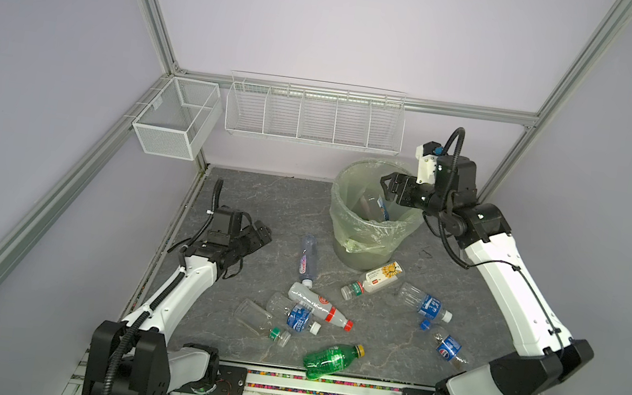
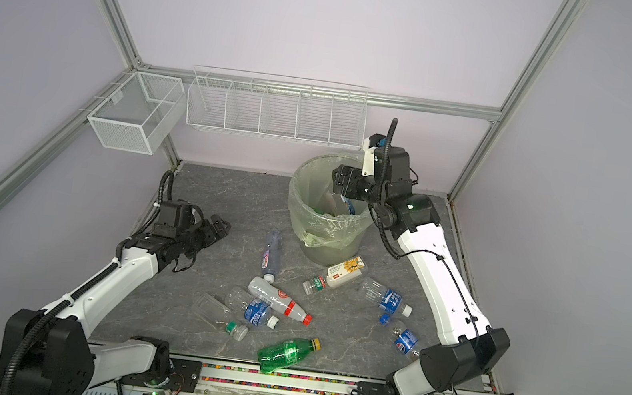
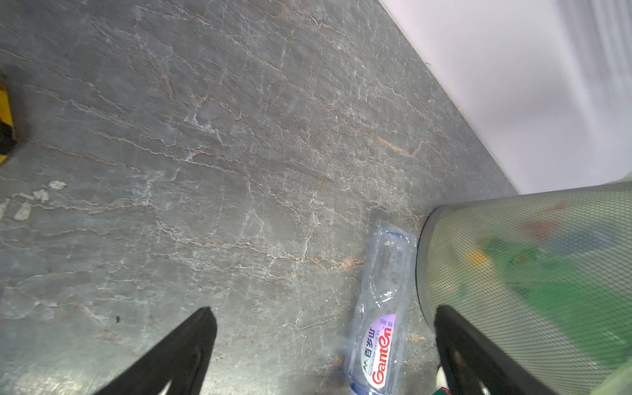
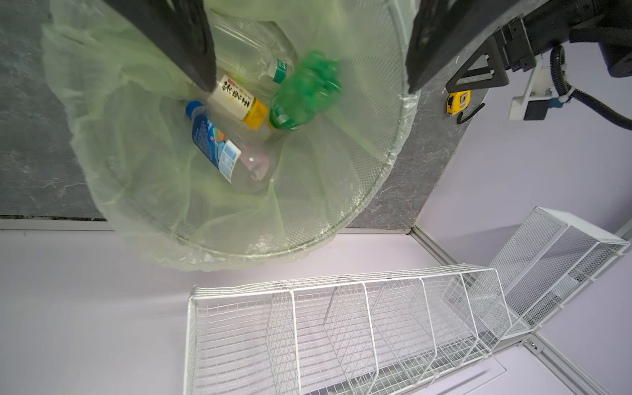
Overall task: Throw the plastic bottles in the bin
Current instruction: 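Open the right gripper over the bin to drop the green bottle, then withdraw the right gripper from the bin while the left gripper moves toward the clear bottles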
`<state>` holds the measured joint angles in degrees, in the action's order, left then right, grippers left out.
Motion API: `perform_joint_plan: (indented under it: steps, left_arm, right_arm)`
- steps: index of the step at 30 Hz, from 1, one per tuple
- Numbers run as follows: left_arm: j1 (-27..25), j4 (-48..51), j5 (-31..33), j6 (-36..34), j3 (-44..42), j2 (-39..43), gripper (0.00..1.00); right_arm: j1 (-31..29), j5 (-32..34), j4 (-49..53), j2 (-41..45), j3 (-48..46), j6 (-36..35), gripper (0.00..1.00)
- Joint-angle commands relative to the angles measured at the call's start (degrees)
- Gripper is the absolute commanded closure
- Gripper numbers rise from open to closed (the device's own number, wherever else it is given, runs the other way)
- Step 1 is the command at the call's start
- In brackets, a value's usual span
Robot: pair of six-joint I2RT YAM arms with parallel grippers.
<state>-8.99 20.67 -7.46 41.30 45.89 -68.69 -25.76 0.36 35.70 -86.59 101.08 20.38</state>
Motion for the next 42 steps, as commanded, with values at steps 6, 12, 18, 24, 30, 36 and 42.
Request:
perform_joint_plan:
  steps: [6,12,18,24,30,36,42]
  left_arm:
    - [0.29,3.67,2.44,-0.56,1.12,2.67,0.01]
    - [0.29,3.88,3.92,0.14,0.28,3.90,0.01]
    - [0.29,2.81,4.25,2.99,-2.49,3.49,0.01]
    - [0.34,6.63,5.85,5.35,-2.29,2.66,0.01]
    - [0.14,12.53,8.98,8.53,-1.58,4.02,0.01]
    - [-2.32,16.97,14.00,13.44,-3.34,7.56,0.01]
    - [-7.27,25.98,19.67,16.63,0.61,7.33,0.01]
  right_arm:
    - [-0.16,1.91,3.32,9.65,-9.13,-3.04,0.12]
    - [0.52,2.89,3.18,15.36,-16.92,-2.22,0.12]
    - [1.90,-0.34,4.61,21.29,-23.44,1.36,0.12]
    - [2.38,-0.49,5.57,26.74,-29.75,3.33,0.12]
    - [2.85,2.88,6.60,28.57,-33.09,2.66,0.12]
    - [3.10,2.92,6.05,28.75,-35.75,2.58,0.12]
    - [3.67,2.66,4.18,28.84,-38.24,1.87,0.12]
